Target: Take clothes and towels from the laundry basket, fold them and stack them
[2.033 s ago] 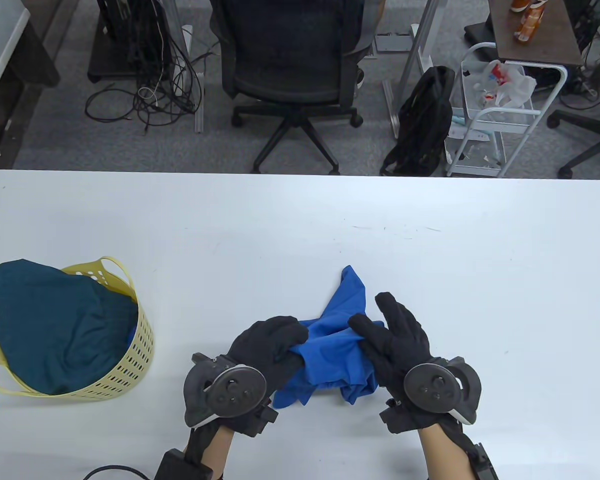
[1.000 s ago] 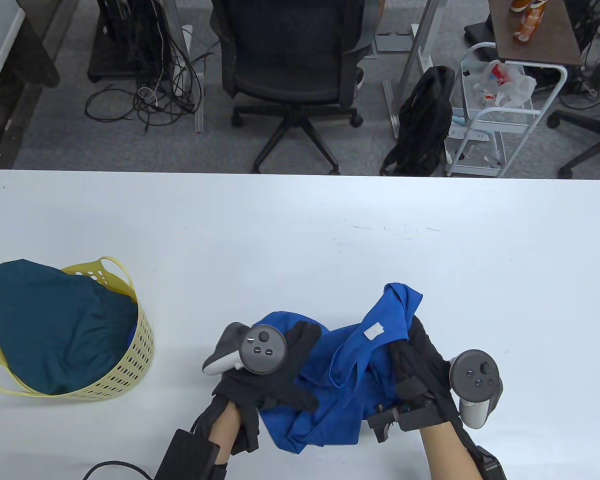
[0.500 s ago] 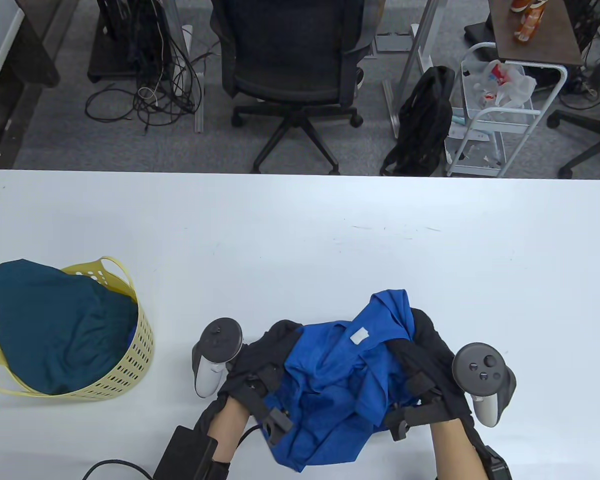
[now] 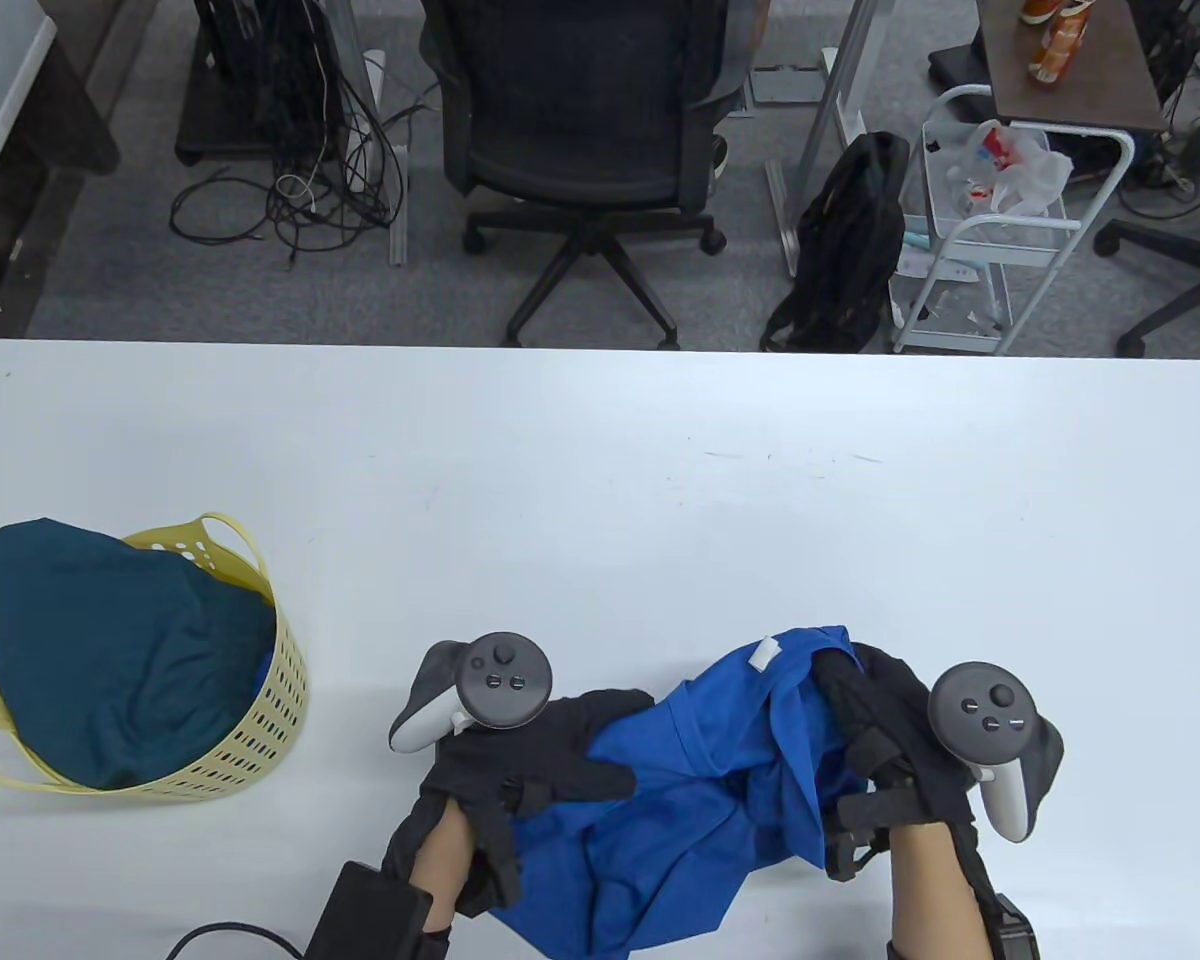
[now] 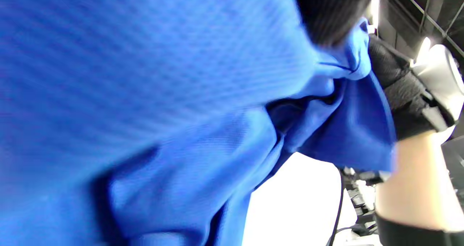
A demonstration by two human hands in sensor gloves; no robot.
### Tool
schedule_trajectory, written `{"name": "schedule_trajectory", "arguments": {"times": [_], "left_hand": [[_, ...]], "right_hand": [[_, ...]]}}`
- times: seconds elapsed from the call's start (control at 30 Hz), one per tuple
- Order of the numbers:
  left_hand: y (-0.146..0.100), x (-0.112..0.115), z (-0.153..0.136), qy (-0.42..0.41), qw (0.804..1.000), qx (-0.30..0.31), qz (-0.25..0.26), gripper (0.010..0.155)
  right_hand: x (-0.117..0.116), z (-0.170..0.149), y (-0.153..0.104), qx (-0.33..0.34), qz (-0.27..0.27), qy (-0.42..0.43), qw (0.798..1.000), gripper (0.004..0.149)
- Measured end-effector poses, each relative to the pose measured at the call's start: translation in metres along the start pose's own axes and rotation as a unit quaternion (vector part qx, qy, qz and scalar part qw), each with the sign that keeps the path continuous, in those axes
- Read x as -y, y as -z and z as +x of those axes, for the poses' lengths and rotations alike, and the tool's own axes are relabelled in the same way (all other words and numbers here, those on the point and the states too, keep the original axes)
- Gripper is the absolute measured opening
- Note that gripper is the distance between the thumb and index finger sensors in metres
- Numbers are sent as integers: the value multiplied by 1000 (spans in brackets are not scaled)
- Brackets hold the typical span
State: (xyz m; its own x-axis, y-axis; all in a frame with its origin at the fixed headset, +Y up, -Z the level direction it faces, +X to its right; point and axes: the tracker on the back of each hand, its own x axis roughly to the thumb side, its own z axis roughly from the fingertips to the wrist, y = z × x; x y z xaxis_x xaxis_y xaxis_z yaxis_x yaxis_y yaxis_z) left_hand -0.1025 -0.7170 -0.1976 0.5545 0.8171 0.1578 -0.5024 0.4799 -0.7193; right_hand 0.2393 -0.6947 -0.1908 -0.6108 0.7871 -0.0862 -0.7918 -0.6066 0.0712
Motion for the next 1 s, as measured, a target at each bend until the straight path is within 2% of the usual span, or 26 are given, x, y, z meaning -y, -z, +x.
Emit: {"name": "schedule_trajectory", "arguments": {"times": [0.03, 0.1, 0.2, 0.23, 0.27, 0.3, 0.37, 0.43, 0.47, 0.5, 0.53, 0.57, 0.63, 0.67, 0.7, 0.73, 0.83, 0.87, 0.93, 1.0], "left_hand": [[0, -1, -3, -27, 1000, -1, 5, 52], [-4, -6, -15, -84, 996, -26, 29, 53], [-5, -10, -29, -79, 993, -79, 40, 54], [-3, -10, -34, -67, 991, -110, 33, 54], [-3, -9, -37, -56, 989, -132, 29, 54], [-1, -8, -41, -37, 986, -162, 26, 54], [0, -6, -47, -20, 980, -196, 32, 56], [2, -5, -53, -11, 976, -215, 32, 56], [3, -5, -55, -13, 975, -218, 31, 56], [3, -5, -56, -19, 975, -219, 31, 56], [3, -5, -57, -22, 975, -219, 31, 56], [3, -5, -58, -25, 975, -217, 32, 56], [3, -6, -58, -27, 975, -217, 34, 56], [2, -6, -59, -27, 975, -218, 35, 56], [1, -7, -59, -26, 974, -222, 37, 57], [0, -8, -60, -25, 973, -225, 40, 57], [-3, -10, -64, -21, 969, -243, 50, 60], [-4, -11, -65, -17, 965, -255, 56, 63], [-4, -12, -66, 12, 957, -279, 81, 73], [-6, -14, -64, 44, 948, -294, 116, 83]], "right_hand": [[0, 1, 0, -4, 11, -8, 1000, 39], [2, 2, 3, -10, 36, -61, 997, 38], [-3, 3, 6, -35, 65, -115, 991, 39], [-6, 3, 7, -49, 69, -138, 987, 45], [-8, 2, 7, -62, 50, -168, 983, 53], [-8, 2, 8, -71, 18, -226, 971, 57], [-7, 0, 8, -93, -9, -296, 950, 62], [-7, 1, 6, -88, -36, -301, 949, 64], [-10, 3, 5, -71, -39, -284, 955, 58], [-16, 5, 5, -36, -15, -244, 969, 58], [-22, 7, 5, -22, 7, -217, 976, 64], [-38, 10, 6, -12, 59, -191, 980, 76], [-66, 14, 9, -4, 158, -243, 957, 90], [-75, 16, 10, 0, 177, -285, 942, 80], [-80, 17, 10, -9, 157, -352, 923, 58], [-77, 18, 9, -18, 130, -377, 917, 42], [-49, 13, 7, -66, 79, -382, 918, 39], [-40, 7, 8, -90, 61, -396, 912, 39], [-30, -6, 10, -147, 57, -436, 886, 41], [-25, -12, 12, -172, 52, -453, 873, 45]]}}
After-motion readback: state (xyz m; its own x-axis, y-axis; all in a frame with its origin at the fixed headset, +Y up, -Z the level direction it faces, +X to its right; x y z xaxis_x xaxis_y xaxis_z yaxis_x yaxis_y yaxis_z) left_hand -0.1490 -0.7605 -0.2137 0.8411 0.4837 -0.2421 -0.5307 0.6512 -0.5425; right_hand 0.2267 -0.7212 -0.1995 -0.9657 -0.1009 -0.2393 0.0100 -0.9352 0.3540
